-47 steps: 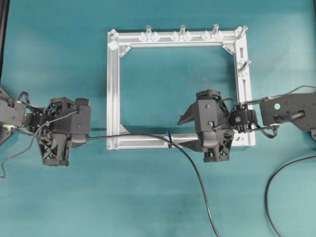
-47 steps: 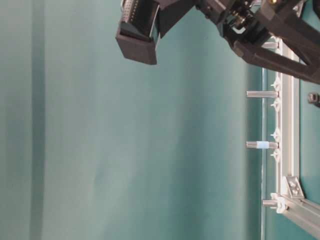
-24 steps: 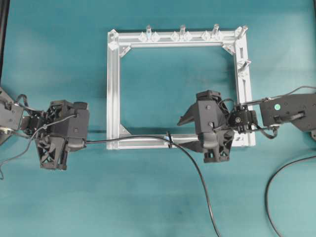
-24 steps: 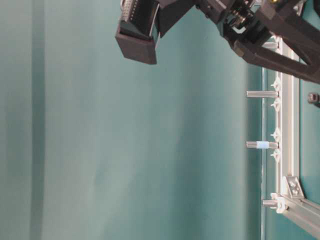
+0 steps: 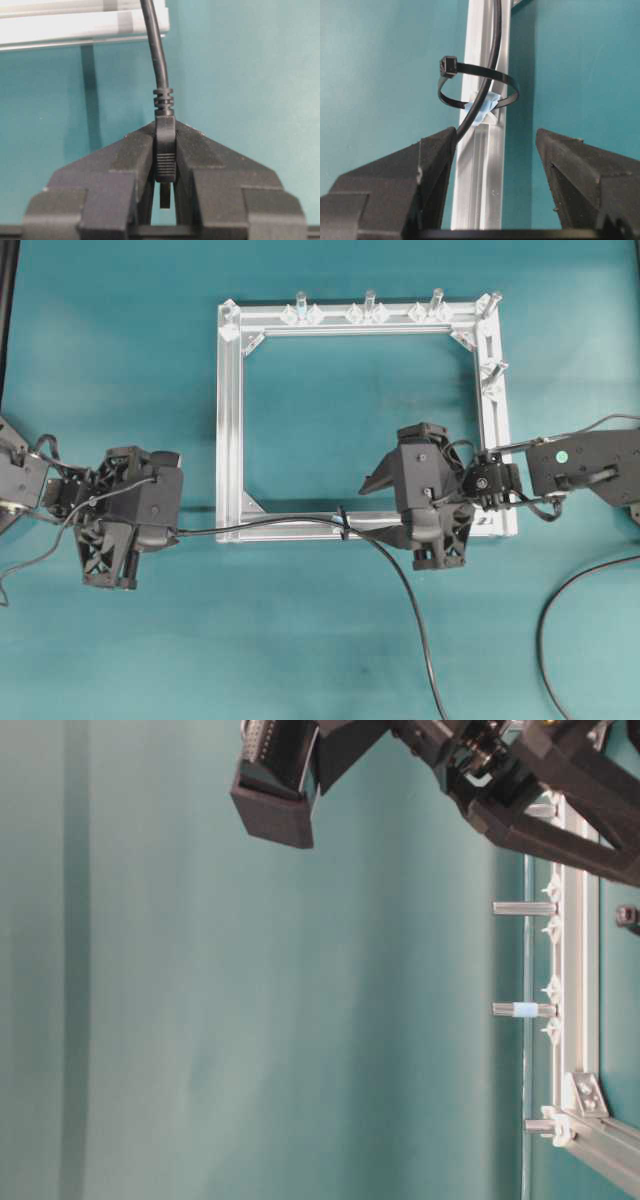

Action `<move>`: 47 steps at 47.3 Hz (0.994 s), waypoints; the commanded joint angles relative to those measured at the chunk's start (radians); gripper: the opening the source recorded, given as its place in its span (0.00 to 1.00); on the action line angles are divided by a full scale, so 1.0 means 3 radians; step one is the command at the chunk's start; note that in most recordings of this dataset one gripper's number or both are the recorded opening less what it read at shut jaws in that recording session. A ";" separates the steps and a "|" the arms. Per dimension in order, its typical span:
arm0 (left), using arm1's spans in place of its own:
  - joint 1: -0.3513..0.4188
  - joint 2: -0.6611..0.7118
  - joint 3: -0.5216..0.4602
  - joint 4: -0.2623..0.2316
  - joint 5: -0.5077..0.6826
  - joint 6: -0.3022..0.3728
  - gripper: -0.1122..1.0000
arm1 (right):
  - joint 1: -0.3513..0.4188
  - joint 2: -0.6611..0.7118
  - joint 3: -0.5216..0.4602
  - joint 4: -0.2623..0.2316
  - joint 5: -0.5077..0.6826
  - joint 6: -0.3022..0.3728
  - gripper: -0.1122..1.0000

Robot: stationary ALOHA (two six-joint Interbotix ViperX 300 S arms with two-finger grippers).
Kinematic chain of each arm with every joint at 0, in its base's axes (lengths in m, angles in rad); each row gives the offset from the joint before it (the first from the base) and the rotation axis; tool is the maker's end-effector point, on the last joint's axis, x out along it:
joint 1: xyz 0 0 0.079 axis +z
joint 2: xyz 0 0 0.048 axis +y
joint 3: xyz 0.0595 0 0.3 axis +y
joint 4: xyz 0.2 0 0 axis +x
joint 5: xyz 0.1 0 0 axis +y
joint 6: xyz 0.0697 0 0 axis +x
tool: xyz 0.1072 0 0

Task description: Insert the wire through the string loop located in the center.

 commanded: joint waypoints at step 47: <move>0.0020 -0.0097 -0.0112 0.0010 0.0066 -0.0159 0.59 | 0.0010 -0.0087 0.0000 0.0000 -0.0015 0.0000 0.70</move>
